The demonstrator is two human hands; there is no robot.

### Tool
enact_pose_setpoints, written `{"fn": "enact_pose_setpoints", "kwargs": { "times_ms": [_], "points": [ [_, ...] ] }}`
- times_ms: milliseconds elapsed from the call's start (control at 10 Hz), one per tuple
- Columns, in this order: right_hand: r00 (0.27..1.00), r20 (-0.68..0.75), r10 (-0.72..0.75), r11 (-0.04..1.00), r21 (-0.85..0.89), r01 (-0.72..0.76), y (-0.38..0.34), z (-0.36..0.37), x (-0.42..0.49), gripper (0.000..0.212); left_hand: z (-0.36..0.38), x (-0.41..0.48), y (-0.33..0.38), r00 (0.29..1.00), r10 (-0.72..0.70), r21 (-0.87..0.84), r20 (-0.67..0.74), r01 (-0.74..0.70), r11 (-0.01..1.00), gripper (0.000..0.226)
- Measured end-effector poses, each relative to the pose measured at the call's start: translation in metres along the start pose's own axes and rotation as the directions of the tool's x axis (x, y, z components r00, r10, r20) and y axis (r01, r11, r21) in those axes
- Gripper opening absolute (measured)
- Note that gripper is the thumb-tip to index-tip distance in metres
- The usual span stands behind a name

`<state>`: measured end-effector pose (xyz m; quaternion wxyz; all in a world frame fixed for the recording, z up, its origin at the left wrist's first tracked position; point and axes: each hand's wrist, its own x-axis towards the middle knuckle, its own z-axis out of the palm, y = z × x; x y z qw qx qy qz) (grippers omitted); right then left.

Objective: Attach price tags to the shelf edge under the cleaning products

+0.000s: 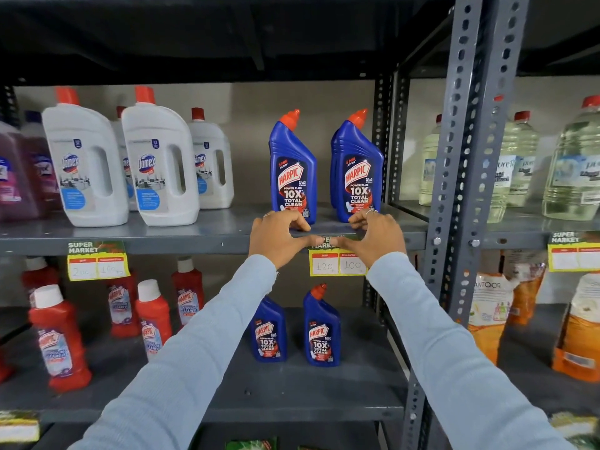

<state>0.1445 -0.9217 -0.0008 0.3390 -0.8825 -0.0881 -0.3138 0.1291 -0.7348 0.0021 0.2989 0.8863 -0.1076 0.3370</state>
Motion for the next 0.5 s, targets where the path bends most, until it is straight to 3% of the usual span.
{"fn": "enact_pose_setpoints", "kwargs": {
  "times_ms": [200,300,400,500],
  "points": [
    [0.998,-0.050,-0.045,0.991,-0.127,0.038,-0.007,0.000,-0.013,0.043,-0.003,0.000,0.006,0.999,0.035,0.059,0.033,-0.037,0.998,0.030],
    [0.998,0.020,-0.052,0.984,-0.171,0.055,-0.014,-0.006,-0.019,0.037,-0.013,0.002,0.014,0.990,0.034,0.079,0.134,-0.044,0.996,0.028],
    [0.986,0.169,-0.006,1.000,-0.004,0.007,-0.023,-0.029,-0.015,0.031,-0.032,0.014,0.016,0.960,0.070,0.076,0.270,-0.094,0.993,0.019],
    [0.997,0.019,-0.074,0.910,0.409,0.059,-0.039,-0.086,-0.017,0.029,-0.052,0.018,0.019,0.917,0.049,0.156,0.396,-0.119,0.981,0.031]
  ]
}}
